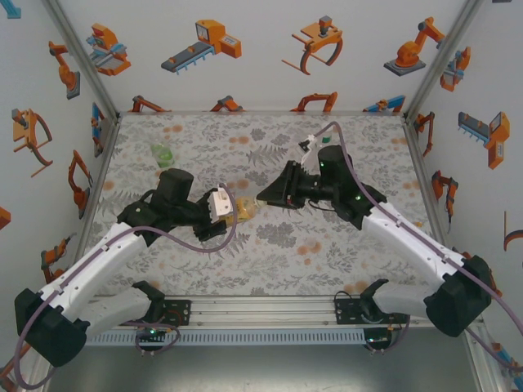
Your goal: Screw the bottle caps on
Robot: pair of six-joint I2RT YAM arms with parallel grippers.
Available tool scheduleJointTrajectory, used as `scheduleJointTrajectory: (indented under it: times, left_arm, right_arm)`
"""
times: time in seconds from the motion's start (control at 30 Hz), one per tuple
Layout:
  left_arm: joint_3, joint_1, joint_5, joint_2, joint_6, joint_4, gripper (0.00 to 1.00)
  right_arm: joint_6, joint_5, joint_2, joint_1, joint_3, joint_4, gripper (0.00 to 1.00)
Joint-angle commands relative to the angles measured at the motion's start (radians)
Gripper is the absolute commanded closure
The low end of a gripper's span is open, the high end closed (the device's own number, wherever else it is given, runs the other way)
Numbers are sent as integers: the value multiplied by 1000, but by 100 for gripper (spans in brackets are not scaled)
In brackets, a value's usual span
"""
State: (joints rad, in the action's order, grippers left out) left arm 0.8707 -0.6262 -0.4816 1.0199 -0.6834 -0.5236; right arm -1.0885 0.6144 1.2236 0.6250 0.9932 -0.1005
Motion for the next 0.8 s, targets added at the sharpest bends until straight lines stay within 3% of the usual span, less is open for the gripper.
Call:
scheduleJointTrajectory:
  times: [0.0,0.23,0.37,0.53,0.77]
  left_arm:
    - [9,-13,-93,-16,4,112,100]
    - [11,-13,-87,-8,4,112,100]
    - [13,-13,-97,-4,1,108,100]
    - [14,-13,-131,-5,-8,99,100]
    - [19,-13,-187,-3,-22,79,100]
  right_arm:
    - [-172,75,44,-21,5,-48,94]
    - [-168,88,59,-22,31,-53,93]
    - [-119,84,60,-24,43,-51,74]
    - [106,92,55,-50,114,-128,52]
    - [462,179,24,-122,185,-179,45]
